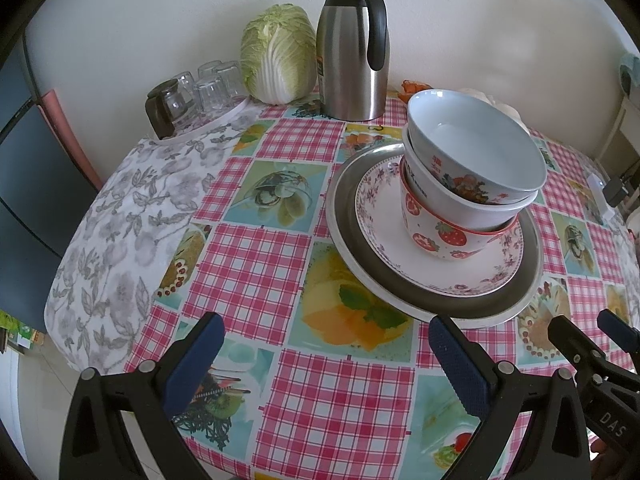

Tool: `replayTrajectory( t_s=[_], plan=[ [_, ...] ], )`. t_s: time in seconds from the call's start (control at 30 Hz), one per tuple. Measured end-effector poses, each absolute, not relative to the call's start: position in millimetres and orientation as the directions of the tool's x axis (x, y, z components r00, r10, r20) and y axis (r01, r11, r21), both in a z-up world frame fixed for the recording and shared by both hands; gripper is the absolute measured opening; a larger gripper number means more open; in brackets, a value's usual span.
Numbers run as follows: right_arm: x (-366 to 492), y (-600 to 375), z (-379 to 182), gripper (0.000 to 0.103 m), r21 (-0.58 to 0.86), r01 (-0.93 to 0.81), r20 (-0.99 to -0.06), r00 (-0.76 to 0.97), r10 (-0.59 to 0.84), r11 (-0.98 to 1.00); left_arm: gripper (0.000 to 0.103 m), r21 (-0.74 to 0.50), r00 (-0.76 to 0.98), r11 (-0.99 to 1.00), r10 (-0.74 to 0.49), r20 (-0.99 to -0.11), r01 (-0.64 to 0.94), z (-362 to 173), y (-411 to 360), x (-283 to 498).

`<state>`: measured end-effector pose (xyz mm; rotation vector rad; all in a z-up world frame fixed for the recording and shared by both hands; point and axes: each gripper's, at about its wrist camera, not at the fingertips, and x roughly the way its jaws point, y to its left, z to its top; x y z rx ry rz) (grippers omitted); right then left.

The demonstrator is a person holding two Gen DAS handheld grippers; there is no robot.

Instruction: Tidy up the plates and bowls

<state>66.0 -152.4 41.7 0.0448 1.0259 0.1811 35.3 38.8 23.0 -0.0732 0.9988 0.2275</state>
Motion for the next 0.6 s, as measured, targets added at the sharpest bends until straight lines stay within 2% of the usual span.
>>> replayTrajectory(
  t_s=[0.6],
  plan=[
    [65.2, -153.4, 40.3, 0.091, 0.118, -0.131, -0.85, 0.499, 0.168, 0.984, 0.103, 0.044, 0.517, 0.974, 0.156, -0.842, -0.223, 21.6, 39.6, 34.3]
  ],
)
